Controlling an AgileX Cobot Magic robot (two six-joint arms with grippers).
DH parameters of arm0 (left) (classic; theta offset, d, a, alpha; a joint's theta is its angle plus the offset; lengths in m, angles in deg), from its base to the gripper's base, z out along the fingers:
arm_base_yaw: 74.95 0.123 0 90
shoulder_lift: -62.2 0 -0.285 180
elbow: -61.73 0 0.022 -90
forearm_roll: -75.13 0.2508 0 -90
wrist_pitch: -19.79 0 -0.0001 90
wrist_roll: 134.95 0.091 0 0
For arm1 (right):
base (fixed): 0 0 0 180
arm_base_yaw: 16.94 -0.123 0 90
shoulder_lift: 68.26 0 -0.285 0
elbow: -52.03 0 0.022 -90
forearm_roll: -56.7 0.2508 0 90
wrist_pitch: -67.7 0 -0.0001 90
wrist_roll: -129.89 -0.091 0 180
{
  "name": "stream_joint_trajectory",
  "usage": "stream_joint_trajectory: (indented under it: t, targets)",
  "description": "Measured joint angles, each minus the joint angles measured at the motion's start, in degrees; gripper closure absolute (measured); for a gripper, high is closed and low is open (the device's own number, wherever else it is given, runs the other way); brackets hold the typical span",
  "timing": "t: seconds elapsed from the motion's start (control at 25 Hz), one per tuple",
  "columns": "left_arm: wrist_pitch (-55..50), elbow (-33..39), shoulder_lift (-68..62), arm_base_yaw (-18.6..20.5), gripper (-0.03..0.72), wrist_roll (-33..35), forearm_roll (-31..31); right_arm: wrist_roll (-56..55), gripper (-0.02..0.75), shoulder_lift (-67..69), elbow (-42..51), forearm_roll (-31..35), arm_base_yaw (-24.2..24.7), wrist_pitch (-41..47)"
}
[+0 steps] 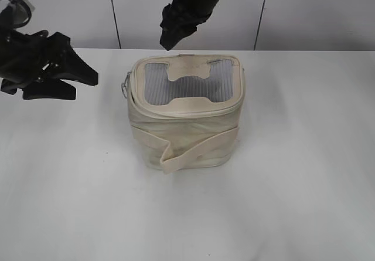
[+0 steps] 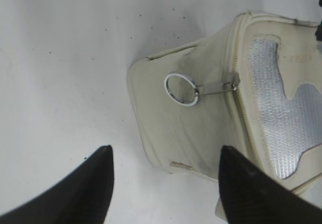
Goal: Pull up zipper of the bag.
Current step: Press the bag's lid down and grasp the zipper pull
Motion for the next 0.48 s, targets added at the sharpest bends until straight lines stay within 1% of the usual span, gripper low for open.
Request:
stream_joint_trajectory:
  t: [0.08, 0.16, 0.32, 0.36, 0.44, 0.48]
  targets:
    - [0.00, 0.00, 0.00, 0.00, 0.190, 0.05, 0.00, -2.74, 0.415, 0.00, 0.00, -0.43, 0.00, -0.70]
    - [-0.06, 0.00, 0.05, 0.00, 0.190, 0.11, -0.06, -3.38, 0.402, -0.07, 0.00, -2.42, 0.00, -1.04]
    - [-0.06, 0.00, 0.56, 0.00, 0.190, 0.16, -0.30, -3.48, 0.395, -0.99, 0.00, -11.94, 0.05, -5.21]
    - [-0.20, 0.00, 0.69, 0.00, 0.190, 0.16, -0.49, -3.19, 0.393, -1.29, 0.00, -13.12, 0.04, -5.97]
    - [-0.63, 0.00, 0.71, 0.00, 0.190, 0.16, -1.03, -1.47, 0.387, -1.43, -0.56, -13.61, 0.22, -5.85]
    - [-0.84, 0.00, 0.71, 0.00, 0.190, 0.16, -1.18, -0.28, 0.378, -1.43, -0.79, -12.63, 0.22, -5.12]
